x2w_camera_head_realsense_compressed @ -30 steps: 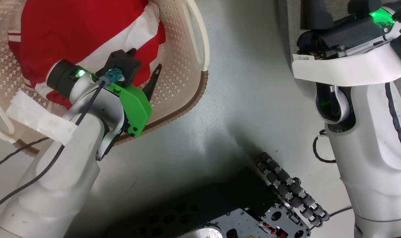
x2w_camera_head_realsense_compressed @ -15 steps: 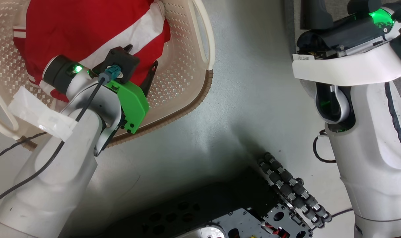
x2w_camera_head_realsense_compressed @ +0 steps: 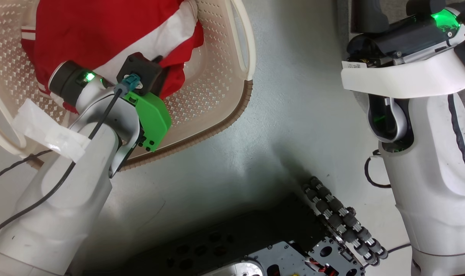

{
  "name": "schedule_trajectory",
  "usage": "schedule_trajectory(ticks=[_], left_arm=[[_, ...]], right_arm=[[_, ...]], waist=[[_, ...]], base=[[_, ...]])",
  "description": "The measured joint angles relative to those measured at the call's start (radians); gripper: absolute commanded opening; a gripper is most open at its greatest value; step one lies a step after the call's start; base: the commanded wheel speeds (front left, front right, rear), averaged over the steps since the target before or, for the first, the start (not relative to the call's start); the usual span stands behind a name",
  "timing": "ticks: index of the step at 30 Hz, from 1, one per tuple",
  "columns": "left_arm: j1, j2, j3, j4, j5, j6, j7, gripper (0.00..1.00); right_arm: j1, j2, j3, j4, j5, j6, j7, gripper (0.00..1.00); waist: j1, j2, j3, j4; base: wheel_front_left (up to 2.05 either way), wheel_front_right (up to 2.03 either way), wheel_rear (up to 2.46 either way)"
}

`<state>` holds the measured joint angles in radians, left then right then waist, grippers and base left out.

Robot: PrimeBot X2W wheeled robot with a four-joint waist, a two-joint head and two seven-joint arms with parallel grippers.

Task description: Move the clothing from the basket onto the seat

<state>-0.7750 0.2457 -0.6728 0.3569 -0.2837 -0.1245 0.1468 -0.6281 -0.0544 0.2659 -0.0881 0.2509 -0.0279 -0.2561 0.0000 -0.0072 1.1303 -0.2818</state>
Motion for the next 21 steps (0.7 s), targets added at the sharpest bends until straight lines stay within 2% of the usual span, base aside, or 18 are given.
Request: schedule_trajectory(ticks=[14,21], left_arm=[[-0.019,-0.016,0.018,0.032,-0.01,0.0,-0.082,0.0],[-0.019,-0.029,0.072,0.042,-0.063,0.0,-0.171,0.0]], right_arm=[[0.0,0.0,-0.021,0.014,-0.015,0.001,0.0,1.0],[0.0,0.0,-0.059,0.025,-0.044,0.009,0.0,1.0]], waist=[[0.0,0.0,-0.02,0.014],[0.0,0.0,-0.061,0.035]], base=[[0.0,0.0,0.0],[0.0,0.0,0.0]])
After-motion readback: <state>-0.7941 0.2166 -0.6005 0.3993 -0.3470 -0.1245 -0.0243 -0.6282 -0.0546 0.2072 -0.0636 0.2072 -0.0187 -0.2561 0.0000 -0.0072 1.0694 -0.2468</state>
